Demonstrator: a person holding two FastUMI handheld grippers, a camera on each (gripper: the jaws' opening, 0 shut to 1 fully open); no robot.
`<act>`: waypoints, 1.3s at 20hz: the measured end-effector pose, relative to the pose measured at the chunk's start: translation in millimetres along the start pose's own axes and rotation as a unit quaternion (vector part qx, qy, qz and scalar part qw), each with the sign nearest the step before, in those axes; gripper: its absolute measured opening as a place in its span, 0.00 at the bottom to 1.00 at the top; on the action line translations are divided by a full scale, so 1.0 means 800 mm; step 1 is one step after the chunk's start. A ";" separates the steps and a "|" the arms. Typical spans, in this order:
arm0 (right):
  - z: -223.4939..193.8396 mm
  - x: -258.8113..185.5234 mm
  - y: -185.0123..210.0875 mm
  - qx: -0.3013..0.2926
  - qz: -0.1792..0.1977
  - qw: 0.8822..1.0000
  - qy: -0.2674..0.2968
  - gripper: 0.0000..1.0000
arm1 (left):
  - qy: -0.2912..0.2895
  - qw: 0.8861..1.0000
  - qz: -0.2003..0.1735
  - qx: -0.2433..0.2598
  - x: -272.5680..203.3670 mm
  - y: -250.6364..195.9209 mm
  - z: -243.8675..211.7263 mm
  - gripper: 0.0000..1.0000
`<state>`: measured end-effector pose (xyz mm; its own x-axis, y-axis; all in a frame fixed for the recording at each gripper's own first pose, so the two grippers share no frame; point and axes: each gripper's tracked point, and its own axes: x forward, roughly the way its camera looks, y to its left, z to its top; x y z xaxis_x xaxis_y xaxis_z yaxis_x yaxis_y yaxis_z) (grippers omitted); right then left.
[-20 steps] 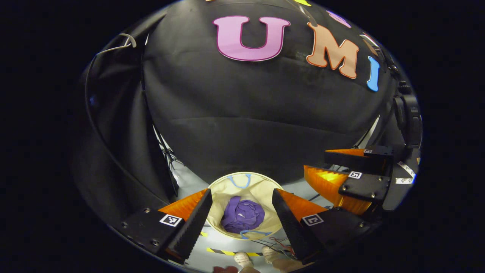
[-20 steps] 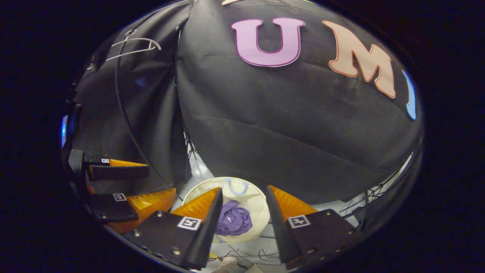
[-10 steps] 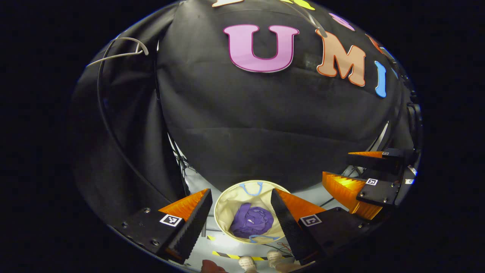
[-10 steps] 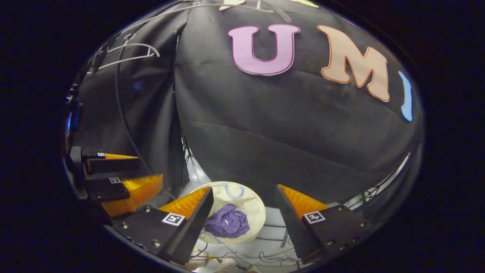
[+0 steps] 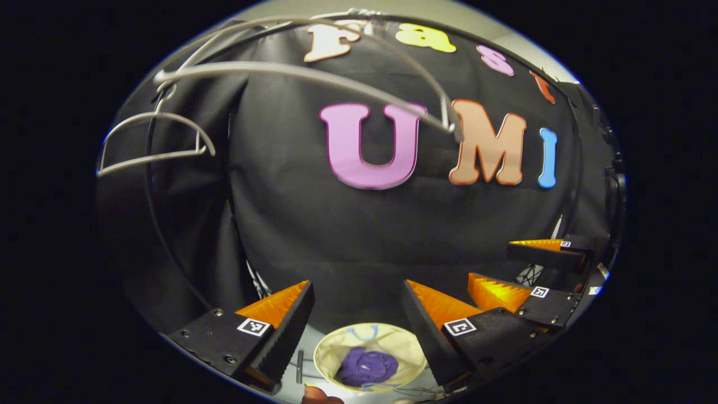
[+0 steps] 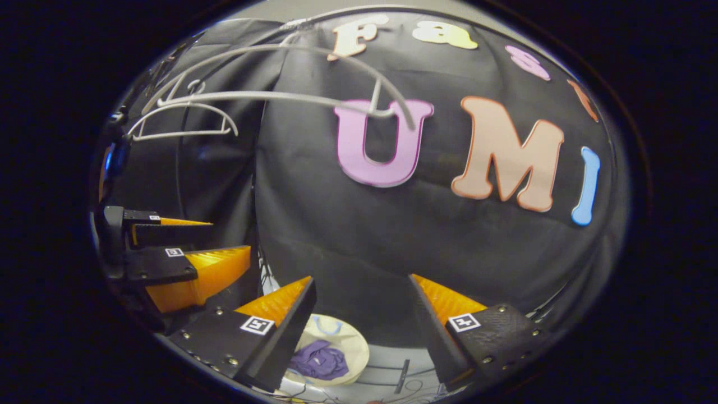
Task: Grasp the clothes on the hanger with both hands and then place them into the laundry hamper below.
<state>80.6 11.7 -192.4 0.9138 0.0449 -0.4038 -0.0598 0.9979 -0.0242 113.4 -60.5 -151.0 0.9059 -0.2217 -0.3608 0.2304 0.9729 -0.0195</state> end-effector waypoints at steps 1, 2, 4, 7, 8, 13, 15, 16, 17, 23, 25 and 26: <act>0.025 -0.007 -0.005 0.002 -0.006 1.000 -0.021 0.97 | -0.020 1.000 -0.002 0.004 -0.003 -0.001 0.021 0.94; 0.052 -0.014 -0.012 0.005 -0.011 0.999 -0.043 0.95 | -0.039 0.999 -0.005 0.007 -0.006 -0.004 0.043 0.96; 0.096 -0.031 -0.022 0.015 -0.019 0.997 -0.080 0.97 | -0.072 0.997 -0.012 0.007 -0.020 -0.011 0.089 0.94; 0.152 -0.064 -0.042 0.040 -0.029 0.991 -0.124 0.96 | -0.113 0.993 -0.024 0.004 -0.035 -0.031 0.151 0.93; 0.169 -0.078 -0.050 0.051 -0.033 0.989 -0.135 0.96 | -0.121 0.992 -0.025 0.006 -0.042 -0.033 0.165 0.93; 0.222 -0.131 -0.115 0.065 -0.077 0.978 -0.180 0.96 | -0.144 0.989 -0.044 0.001 -0.079 -0.050 0.224 0.93; 0.235 -0.156 -0.143 0.070 -0.100 0.974 -0.191 0.99 | -0.147 0.987 -0.060 0.003 -0.083 -0.069 0.238 0.93; 0.239 -0.169 -0.158 0.074 -0.112 0.971 -0.196 0.99 | -0.150 0.986 -0.070 0.005 -0.084 -0.081 0.245 0.93; 0.241 -0.180 -0.171 0.076 -0.124 0.969 -0.201 0.99 | -0.154 0.985 -0.082 0.007 -0.087 -0.094 0.251 0.93; 0.233 -0.230 -0.212 0.064 -0.178 0.962 -0.198 0.94 | -0.163 0.973 -0.159 0.023 -0.106 -0.176 0.265 0.95; 0.229 -0.239 -0.216 0.062 -0.186 0.961 -0.194 0.94 | -0.163 0.970 -0.180 0.031 -0.112 -0.197 0.264 0.95; 0.227 -0.243 -0.216 0.062 -0.189 0.961 -0.193 0.94 | -0.163 0.968 -0.187 0.034 -0.115 -0.205 0.263 0.93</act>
<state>-13.9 -161.3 56.6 0.9429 -0.3326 -0.0174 0.3329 0.9428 0.0173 67.4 -213.3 81.7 0.8157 -0.5779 -0.0265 0.5773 0.8161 -0.0271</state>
